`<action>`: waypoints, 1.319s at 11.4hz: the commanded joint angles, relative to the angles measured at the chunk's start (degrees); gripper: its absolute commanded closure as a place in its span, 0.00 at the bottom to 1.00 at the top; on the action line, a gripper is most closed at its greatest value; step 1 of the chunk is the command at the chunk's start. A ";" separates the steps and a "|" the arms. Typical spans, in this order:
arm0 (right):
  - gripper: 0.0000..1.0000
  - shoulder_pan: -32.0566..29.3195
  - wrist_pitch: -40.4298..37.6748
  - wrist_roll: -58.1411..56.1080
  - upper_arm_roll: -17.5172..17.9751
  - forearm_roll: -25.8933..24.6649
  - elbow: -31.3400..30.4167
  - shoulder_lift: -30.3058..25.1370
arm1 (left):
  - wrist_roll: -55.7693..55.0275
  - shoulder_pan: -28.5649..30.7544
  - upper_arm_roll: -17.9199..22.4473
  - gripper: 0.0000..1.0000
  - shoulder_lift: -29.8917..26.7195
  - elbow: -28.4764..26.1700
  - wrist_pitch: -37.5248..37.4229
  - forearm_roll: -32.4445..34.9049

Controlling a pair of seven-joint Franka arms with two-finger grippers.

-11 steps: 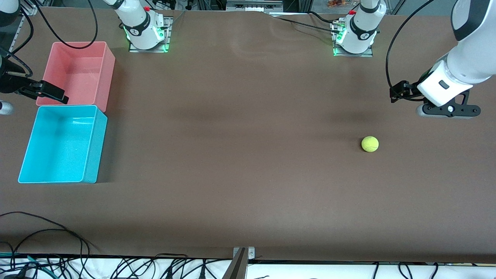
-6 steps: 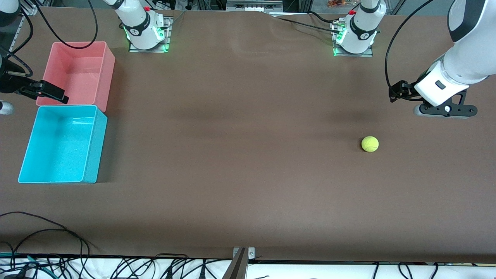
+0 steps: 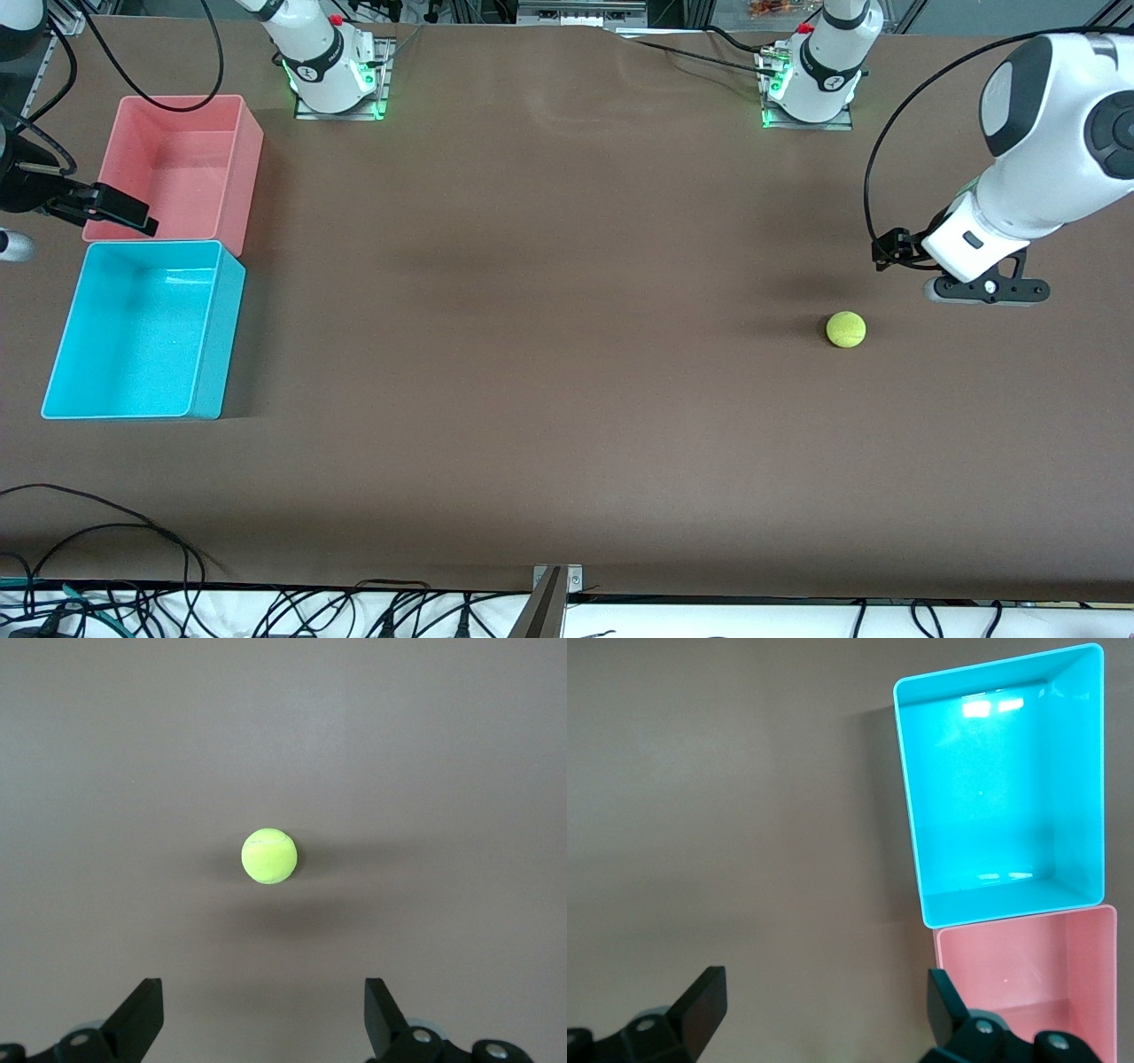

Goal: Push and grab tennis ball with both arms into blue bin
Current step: 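Move the left gripper down beside the tennis ball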

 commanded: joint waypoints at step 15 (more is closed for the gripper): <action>0.00 -0.09 -1.07 0.03 0.24 -0.49 1.31 0.59 | -2.67 -4.28 6.35 0.00 12.88 -12.96 28.52 0.63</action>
